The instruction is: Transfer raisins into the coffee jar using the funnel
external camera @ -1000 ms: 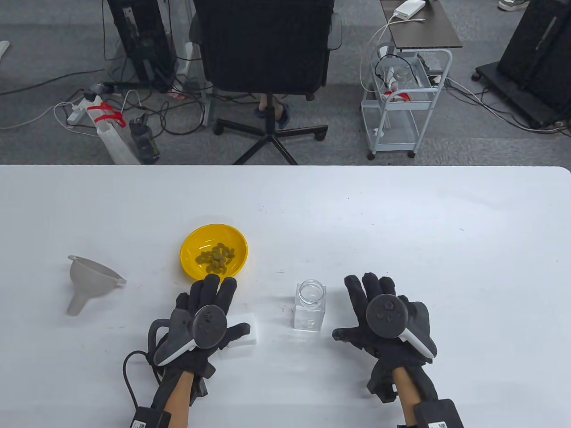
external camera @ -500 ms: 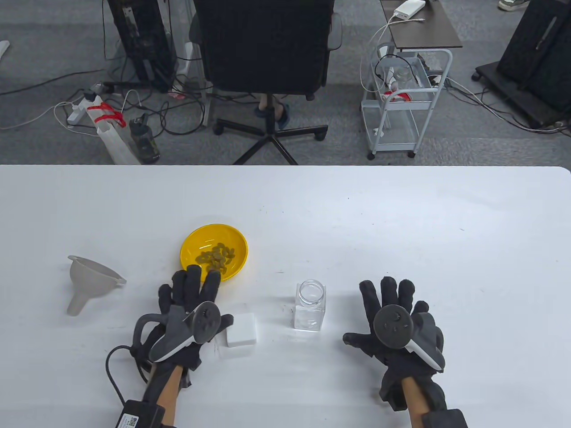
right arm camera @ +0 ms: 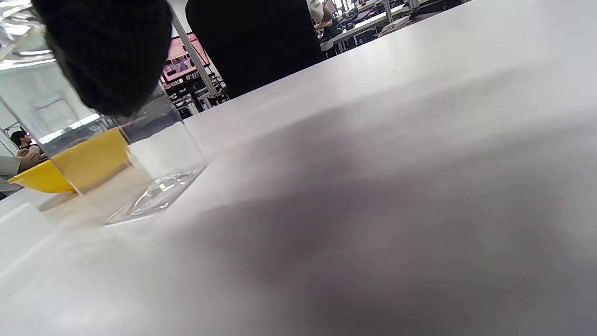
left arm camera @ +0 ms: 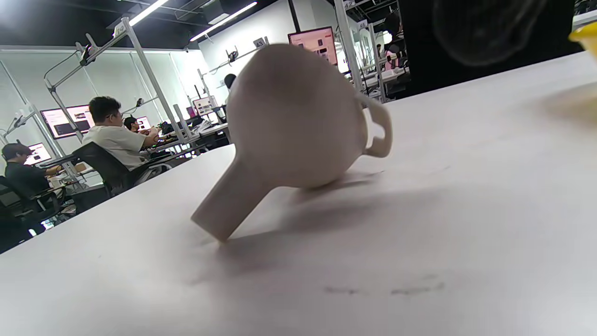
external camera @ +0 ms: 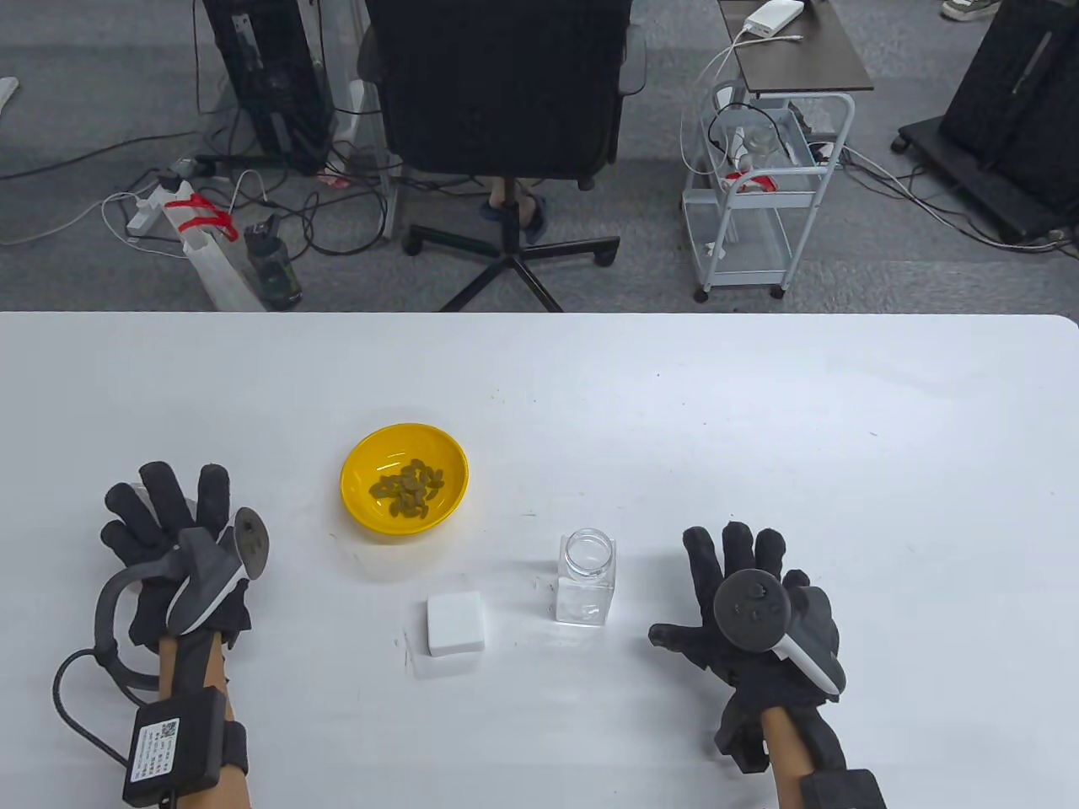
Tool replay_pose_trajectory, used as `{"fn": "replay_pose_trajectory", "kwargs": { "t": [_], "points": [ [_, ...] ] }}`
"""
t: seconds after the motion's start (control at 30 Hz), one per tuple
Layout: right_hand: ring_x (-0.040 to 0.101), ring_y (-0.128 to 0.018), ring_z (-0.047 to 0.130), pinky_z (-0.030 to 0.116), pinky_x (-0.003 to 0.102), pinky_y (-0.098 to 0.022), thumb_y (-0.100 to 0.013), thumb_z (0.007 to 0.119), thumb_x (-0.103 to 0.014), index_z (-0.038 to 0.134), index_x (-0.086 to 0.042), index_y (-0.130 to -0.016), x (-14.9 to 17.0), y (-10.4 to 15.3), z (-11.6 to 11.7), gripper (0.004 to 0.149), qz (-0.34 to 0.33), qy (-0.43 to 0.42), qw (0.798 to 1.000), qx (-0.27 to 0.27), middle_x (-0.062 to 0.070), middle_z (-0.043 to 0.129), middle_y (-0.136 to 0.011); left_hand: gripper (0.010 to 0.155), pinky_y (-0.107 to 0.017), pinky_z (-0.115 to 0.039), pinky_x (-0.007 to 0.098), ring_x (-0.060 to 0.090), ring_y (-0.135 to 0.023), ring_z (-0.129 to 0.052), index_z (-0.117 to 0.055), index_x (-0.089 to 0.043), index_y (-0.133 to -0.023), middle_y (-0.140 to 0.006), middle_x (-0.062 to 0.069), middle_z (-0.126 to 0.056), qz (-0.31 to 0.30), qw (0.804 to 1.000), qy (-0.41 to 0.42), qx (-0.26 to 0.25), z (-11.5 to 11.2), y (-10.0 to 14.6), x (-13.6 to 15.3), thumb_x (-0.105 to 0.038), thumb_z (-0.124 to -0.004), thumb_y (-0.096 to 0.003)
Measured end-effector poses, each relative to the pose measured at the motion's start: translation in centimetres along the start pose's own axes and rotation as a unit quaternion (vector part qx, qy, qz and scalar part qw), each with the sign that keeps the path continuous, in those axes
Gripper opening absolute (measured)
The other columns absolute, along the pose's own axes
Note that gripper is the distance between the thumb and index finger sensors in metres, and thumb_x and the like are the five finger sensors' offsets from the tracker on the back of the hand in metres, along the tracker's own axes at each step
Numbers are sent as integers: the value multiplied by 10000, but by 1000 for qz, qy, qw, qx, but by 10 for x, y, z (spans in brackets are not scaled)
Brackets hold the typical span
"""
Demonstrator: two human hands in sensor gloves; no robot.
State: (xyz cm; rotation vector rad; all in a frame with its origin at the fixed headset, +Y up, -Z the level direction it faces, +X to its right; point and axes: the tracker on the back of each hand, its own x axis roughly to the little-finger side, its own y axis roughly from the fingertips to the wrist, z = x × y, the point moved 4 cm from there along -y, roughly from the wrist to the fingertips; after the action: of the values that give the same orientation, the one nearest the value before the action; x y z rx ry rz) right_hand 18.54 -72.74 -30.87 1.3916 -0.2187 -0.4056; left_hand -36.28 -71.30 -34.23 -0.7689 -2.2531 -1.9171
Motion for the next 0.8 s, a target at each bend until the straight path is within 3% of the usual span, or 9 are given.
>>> {"fn": "replay_pose_trajectory", "kwargs": {
  "t": [0.23,0.3,0.57,0.67,0.8],
  "points": [
    [599,-1012,-66,125,824,-674,-484,813,-626,56,-249,-1155,1,-2,4,1079,5,6,1000,-9,269,-45,-1163,887,-811,-472,678,602,-1156,-365,-207,-325,-1234,-1292,263,-75,25,999,1,44,-19,-10,9,-615,-735,-584],
    [598,-1014,-63,127,824,-675,-485,808,-629,58,-252,-1155,0,-2,5,1074,5,6,1000,-11,270,-47,-1163,891,-815,-536,633,542,-1163,-475,-188,-301,-1228,-1282,284,-101,13,998,17,56,-26,-11,9,-574,-753,-595],
    [601,-1013,-57,132,825,-672,-492,790,-641,59,-251,-1154,-2,-1,7,1061,4,13,1000,-15,273,-33,-1162,674,-786,-679,520,462,-1086,-688,-410,-293,-1170,-1265,284,-249,32,999,-30,-4,-27,-12,7,-419,-788,-627],
    [600,-1013,-57,133,825,-672,-494,787,-642,57,-249,-1154,-2,-2,7,1059,4,12,1000,-17,273,-42,-1162,546,-772,-711,490,417,-1068,-740,-527,-299,-1101,-1276,238,-327,35,999,-23,-20,-23,-11,9,-432,-772,-632],
    [602,-1012,-56,134,824,-673,-495,786,-642,59,-248,-1154,-2,-2,8,1058,6,8,1000,-17,273,-44,-1161,514,-771,-718,481,393,-1062,-763,-574,-302,-1072,-1275,230,-371,33,999,-18,-23,-16,-4,13,-439,-779,-621]
  ]
}}
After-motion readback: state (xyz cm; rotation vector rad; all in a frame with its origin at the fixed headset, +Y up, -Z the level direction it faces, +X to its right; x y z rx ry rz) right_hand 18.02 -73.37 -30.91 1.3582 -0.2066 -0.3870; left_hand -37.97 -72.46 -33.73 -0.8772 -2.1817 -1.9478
